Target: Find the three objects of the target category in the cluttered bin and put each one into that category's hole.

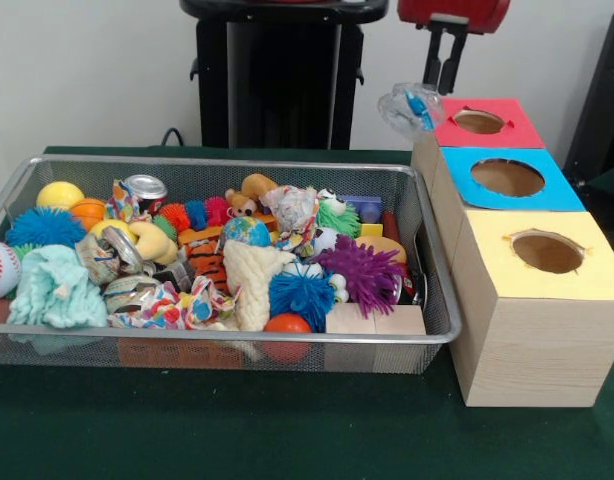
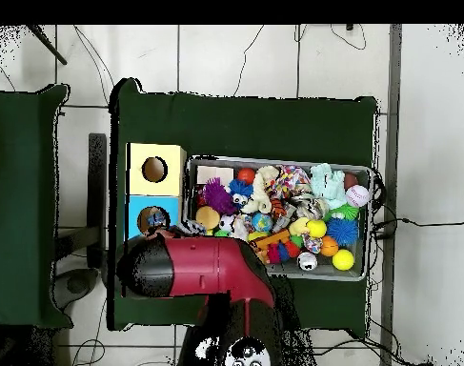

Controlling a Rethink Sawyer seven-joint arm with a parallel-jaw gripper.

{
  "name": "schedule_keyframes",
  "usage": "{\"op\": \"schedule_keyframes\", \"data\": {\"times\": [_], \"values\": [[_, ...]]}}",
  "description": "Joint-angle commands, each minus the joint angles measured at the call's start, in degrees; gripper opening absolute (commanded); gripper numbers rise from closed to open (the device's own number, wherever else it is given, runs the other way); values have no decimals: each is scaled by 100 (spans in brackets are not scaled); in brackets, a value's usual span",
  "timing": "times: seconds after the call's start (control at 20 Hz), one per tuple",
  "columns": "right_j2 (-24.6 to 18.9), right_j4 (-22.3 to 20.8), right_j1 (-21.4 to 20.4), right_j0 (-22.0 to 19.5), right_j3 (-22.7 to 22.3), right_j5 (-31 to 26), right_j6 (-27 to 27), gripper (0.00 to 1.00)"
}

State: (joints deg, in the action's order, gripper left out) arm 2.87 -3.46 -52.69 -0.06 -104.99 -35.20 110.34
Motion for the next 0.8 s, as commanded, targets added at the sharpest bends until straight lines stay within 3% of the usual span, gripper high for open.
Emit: {"op": "schedule_keyframes", "data": {"times": [0.05, 0.3, 0.5, 0.8], "values": [[319, 363, 277, 306, 679, -807, 1793, 0], [503, 515, 396, 608, 823, -918, 2005, 0], [675, 715, 398, 945, 676, -886, 2354, 0], [810, 852, 602, 1065, 723, -711, 2350, 0]]}}
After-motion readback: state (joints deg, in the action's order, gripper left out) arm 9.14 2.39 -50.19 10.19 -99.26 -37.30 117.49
